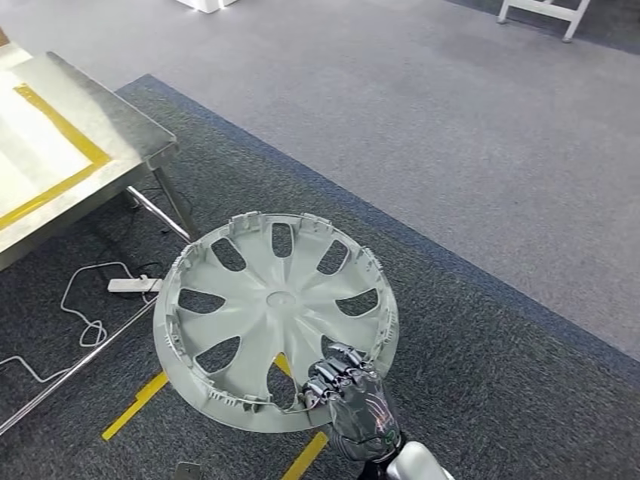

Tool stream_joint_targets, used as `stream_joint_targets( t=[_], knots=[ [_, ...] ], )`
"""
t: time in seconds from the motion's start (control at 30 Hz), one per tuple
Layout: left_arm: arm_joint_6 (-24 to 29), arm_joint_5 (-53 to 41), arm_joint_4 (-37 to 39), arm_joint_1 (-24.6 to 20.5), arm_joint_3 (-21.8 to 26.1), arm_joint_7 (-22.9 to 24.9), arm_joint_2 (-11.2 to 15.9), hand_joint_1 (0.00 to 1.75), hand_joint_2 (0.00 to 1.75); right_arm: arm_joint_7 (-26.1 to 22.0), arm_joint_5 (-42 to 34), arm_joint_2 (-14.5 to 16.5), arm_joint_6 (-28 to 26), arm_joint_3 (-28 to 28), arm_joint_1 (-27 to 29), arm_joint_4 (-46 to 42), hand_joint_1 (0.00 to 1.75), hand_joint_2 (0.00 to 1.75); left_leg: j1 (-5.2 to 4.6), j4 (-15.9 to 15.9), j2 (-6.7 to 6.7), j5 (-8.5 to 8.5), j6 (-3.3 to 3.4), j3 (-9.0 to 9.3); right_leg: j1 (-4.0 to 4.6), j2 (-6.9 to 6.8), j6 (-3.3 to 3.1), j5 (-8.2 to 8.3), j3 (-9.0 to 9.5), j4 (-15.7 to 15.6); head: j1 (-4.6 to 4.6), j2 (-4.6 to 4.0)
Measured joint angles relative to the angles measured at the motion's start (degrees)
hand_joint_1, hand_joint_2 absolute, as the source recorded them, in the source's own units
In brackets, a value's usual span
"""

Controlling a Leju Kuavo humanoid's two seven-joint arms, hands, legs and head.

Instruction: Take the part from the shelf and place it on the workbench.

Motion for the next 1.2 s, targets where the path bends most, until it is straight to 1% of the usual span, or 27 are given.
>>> stream_joint_targets(
  t=[0.03, 0.07, 0.1, 0.13, 0.2, 0.27, 0.33, 0.37, 0.43, 0.47, 0.5, 0.53, 0.57, 0.6, 0.63, 0.67, 0.73, 0.77, 0.8, 0.83, 0.87, 0.93, 1.0, 1.07, 1.1, 1.13, 1.2],
  knots=[
    [0.0, -0.1, 0.0, 0.0, 0.0, 0.0, 0.0, 0.00, 1.75, 0.0, 0.3, 0.0, 0.1, 0.0, 0.0, 0.1, 1.75, 1.75, 0.16, 3.3, 0.69, -1.12, -0.18, -1.72, 0.07, -0.87, -0.07, -0.20, 0.16, 0.0, 0.02, 0.00],
    [0.0, -0.2, 0.0, 0.0, 0.0, 0.0, 0.0, 0.00, 1.75, 0.0, 0.5, 0.0, 0.2, 0.1, -0.1, 0.3, 1.75, 1.75, 0.29, 5.1, 1.01, -1.22, -0.29, -2.67, 0.10, -1.69, -0.07, -0.42, 0.35, 0.0, -0.01, 0.00],
    [0.1, -0.3, 0.0, 0.0, 0.0, 0.0, 0.0, 0.00, 1.75, 0.0, 0.8, -0.1, 0.3, 0.2, -0.2, 0.4, 1.75, 1.75, 0.37, 4.7, 1.22, -0.19, -0.33, -2.57, 0.10, -2.45, 0.00, -0.65, 0.60, 0.0, -0.02, 0.00],
    [0.1, -0.4, 0.0, 0.1, 0.0, 0.0, 0.1, 0.00, 1.75, 0.1, 1.0, -0.1, 0.4, 0.3, -0.3, 0.5, 1.75, 1.75, 0.41, 2.0, 1.57, 1.77, -0.28, -1.33, 0.10, -3.20, 0.12, -0.91, 0.96, 0.0, -0.02, 0.00],
    [0.2, -0.6, 0.0, 0.0, 0.0, 0.0, 0.1, 0.00, 1.75, 0.1, 1.2, -0.1, 0.4, 0.5, -0.5, 0.6, 1.75, 1.75, 0.01, -5.8, 3.87, 5.42, 0.18, 2.37, 0.25, -4.62, 0.56, -1.52, 1.72, 0.0, -0.03, 0.00],
    [0.3, -0.7, 0.0, -0.1, 0.0, 0.0, 0.1, 0.00, 1.75, 0.1, 1.3, -0.1, 0.4, 0.6, -0.7, 0.6, 1.75, 1.75, -0.57, -9.9, 5.65, 6.36, 0.94, 4.23, 0.55, -5.86, 1.17, -2.05, 2.21, 0.0, 0.03, 0.00],
    [0.4, -0.8, 0.0, -0.1, 0.0, 0.0, 0.1, 0.00, 1.75, 0.1, 1.4, -0.1, 0.4, 0.7, -0.9, 0.7, 1.75, 1.75, -0.74, -10.2, 4.87, 6.05, 1.65, 4.19, 0.69, -7.02, 1.81, -2.37, 2.62, -0.2, 0.13, 0.00],
    [0.4, -0.8, 0.0, 0.0, 0.0, 0.0, 0.0, 0.00, 1.75, 0.1, 1.5, -0.1, 0.4, 0.8, -1.0, 0.7, 1.75, 1.75, -0.63, -10.4, 4.18, 6.08, 1.98, 4.30, 0.63, -6.65, 2.16, -2.68, 2.76, -0.2, 0.24, 0.00],
    [0.5, -1.0, 0.0, 0.0, 0.0, 0.0, 0.0, 0.00, 1.75, 0.2, 1.7, -0.1, 0.4, 1.0, -1.2, 0.7, 1.75, 1.75, -0.26, -10.9, 2.78, 6.20, 2.70, 4.64, 0.43, -3.72, 2.62, -4.53, 1.65, 2.5, 0.53, 0.00],
    [0.5, -1.1, 0.0, -0.1, 0.0, 0.0, -0.1, 0.00, 1.75, 0.3, 1.9, -0.1, 0.4, 1.0, -1.3, 0.7, 1.75, 1.75, -0.13, -11.0, 2.07, 6.23, 2.95, 4.74, 0.33, -1.73, 2.71, -6.04, -0.02, 5.7, 0.76, 0.00],
    [0.5, -1.2, 0.0, -0.2, 0.0, 0.0, -0.1, 0.00, 1.75, 0.4, 2.0, -0.1, 0.4, 1.0, -1.3, 0.7, 1.75, 1.75, -0.10, -11.0, 1.32, 6.20, 3.15, 4.75, 0.30, -0.49, 2.71, -7.62, -2.21, 9.6, 0.90, 0.00],
    [0.5, -1.2, 0.0, -0.3, 0.0, 0.0, -0.1, 0.00, 1.75, 0.4, 2.2, -0.1, 0.4, 1.1, -1.3, 0.8, 1.75, 1.75, -0.12, -10.9, 0.52, 6.17, 3.27, 4.76, 0.30, 0.07, 2.73, -8.72, -4.48, 13.4, 0.98, 0.00],
    [0.5, -1.3, 0.0, -0.3, 0.0, 0.0, -0.2, 0.00, 1.75, 0.4, 2.3, -0.1, 0.4, 1.2, -1.4, 0.8, 1.75, 1.75, -0.16, -10.9, -0.34, 6.12, 3.31, 4.84, 0.31, 0.31, 2.72, -8.78, -6.20, 15.6, 0.98, 0.00],
    [0.6, -1.4, 0.0, -0.3, 0.0, 0.0, -0.2, 0.00, 1.75, 0.5, 2.5, -0.1, 0.4, 1.2, -1.4, 0.9, 1.75, 1.75, -0.18, -10.9, -1.25, 6.06, 3.32, 4.97, 0.32, 0.44, 2.67, -7.67, -6.98, 15.8, 0.99, 0.00],
    [0.6, -1.5, 0.0, -0.2, 0.0, 0.0, -0.2, 0.00, 1.75, 0.6, 2.7, -0.1, 0.4, 1.3, -1.5, 1.0, 1.75, 1.75, -0.19, -10.9, -2.22, 5.98, 3.25, 5.17, 0.30, 0.70, 2.55, -5.48, -6.61, 13.7, 0.99, 0.00],
    [0.6, -1.6, 0.0, -0.2, 0.0, 0.0, -0.2, 0.00, 1.75, 0.7, 2.9, -0.1, 0.4, 1.4, -1.6, 1.0, 1.75, 1.75, -0.17, -10.9, -3.18, 5.86, 3.13, 5.39, 0.24, 1.51, 2.39, -2.72, -5.34, 9.9, 1.00, 0.00],
    [0.6, -1.8, 0.0, -0.3, 0.0, 0.0, -0.3, 0.00, 1.75, 0.8, 3.2, -0.1, 0.3, 1.5, -1.8, 1.1, 1.75, 1.75, -0.21, -10.7, -4.87, 5.62, 2.69, 5.52, -0.03, 4.21, 2.11, 0.43, -2.42, 2.8, 0.94, 0.00],
    [0.6, -1.8, 0.0, -0.3, 0.0, 0.0, -0.4, 0.00, 1.75, 0.8, 3.3, -0.1, 0.3, 1.6, -1.9, 1.1, 1.75, 1.75, -0.14, -10.7, -5.55, 5.57, 2.38, 5.39, -0.09, 5.19, 2.01, 0.76, -1.51, 1.0, 0.93, 0.00],
    [0.6, -1.8, 0.0, -0.3, 0.0, 0.0, -0.4, 0.00, 1.75, 0.8, 3.3, -0.1, 0.3, 1.7, -1.9, 1.2, 1.75, 1.75, -0.02, -10.6, -6.21, 5.59, 2.02, 5.21, -0.05, 5.46, 1.90, 0.44, -1.08, 0.5, 0.90, 0.00],
    [0.6, -1.8, 0.0, -0.2, 0.0, 0.0, -0.4, 0.00, 1.75, 0.9, 3.4, -0.1, 0.3, 1.8, -2.0, 1.2, 1.75, 1.75, 0.15, -10.6, -6.88, 5.62, 1.66, 5.03, -0.02, 4.96, 1.74, 0.41, -0.74, 0.2, 0.91, 0.00],
    [0.6, -1.8, 0.0, -0.1, 0.0, 0.0, -0.4, 0.00, 1.75, 0.9, 3.4, -0.1, 0.3, 1.9, -2.1, 1.2, 1.75, 1.75, 0.22, -10.6, -6.73, 5.56, 1.31, 4.93, -0.01, 4.27, 1.47, 0.42, -0.57, 0.1, 0.94, 0.00],
    [0.6, -1.8, 0.0, 0.0, 0.0, 0.0, -0.5, 0.00, 1.75, 0.9, 3.5, -0.1, 0.3, 2.1, -2.2, 1.2, 1.75, 1.75, 0.06, -8.5, -3.72, 4.29, 0.61, 3.96, -0.15, 2.68, 0.80, 0.31, -0.06, -0.2, 0.60, 0.00],
    [0.6, -1.9, 0.0, -0.2, 0.0, 0.0, -0.5, 0.00, 1.75, 1.1, 3.5, -0.1, 0.3, 2.2, -2.2, 1.2, 1.75, 1.75, 0.10, -2.1, 0.08, 1.19, -0.03, 0.77, -0.05, 0.86, 0.27, -0.10, 0.41, -0.3, 0.24, 0.00],
    [0.6, -2.1, 0.0, -0.2, 0.0, 0.0, -0.4, 0.00, 1.75, 1.4, 3.7, -0.1, 0.3, 2.3, -2.2, 1.2, 1.75, 1.75, 0.44, 4.8, 1.06, -1.01, -0.43, -2.87, 0.04, -0.95, 0.12, -0.62, 0.84, -0.3, 0.21, 0.00],
    [0.6, -2.2, 0.0, -0.2, 0.0, 0.0, -0.4, 0.00, 1.75, 1.5, 3.8, -0.1, 0.2, 2.3, -2.3, 1.3, 1.75, 1.75, 0.55, 5.7, 1.18, -0.55, -0.54, -3.50, 0.05, -1.78, 0.17, -0.91, 1.13, -0.3, 0.19, 0.00],
    [0.7, -2.3, 0.0, -0.1, 0.0, 0.0, -0.4, 0.00, 1.75, 1.5, 4.0, -0.1, 0.2, 2.3, -2.3, 1.3, 1.75, 1.75, 0.62, 4.3, 1.37, 1.03, -0.56, -2.98, 0.05, -2.56, 0.26, -1.22, 1.52, -0.3, 0.18, 0.00],
    [0.7, -2.4, 0.0, 0.0, 0.0, 0.0, -0.4, 0.00, 1.75, 1.7, 4.3, -0.1, 0.2, 2.4, -2.4, 1.4, 1.75, 1.75, 0.52, -3.1, 2.95, 5.38, -0.31, 0.49, 0.05, -4.00, 0.62, -2.00, 2.52, -0.3, 0.19, 0.00]
  ],
)
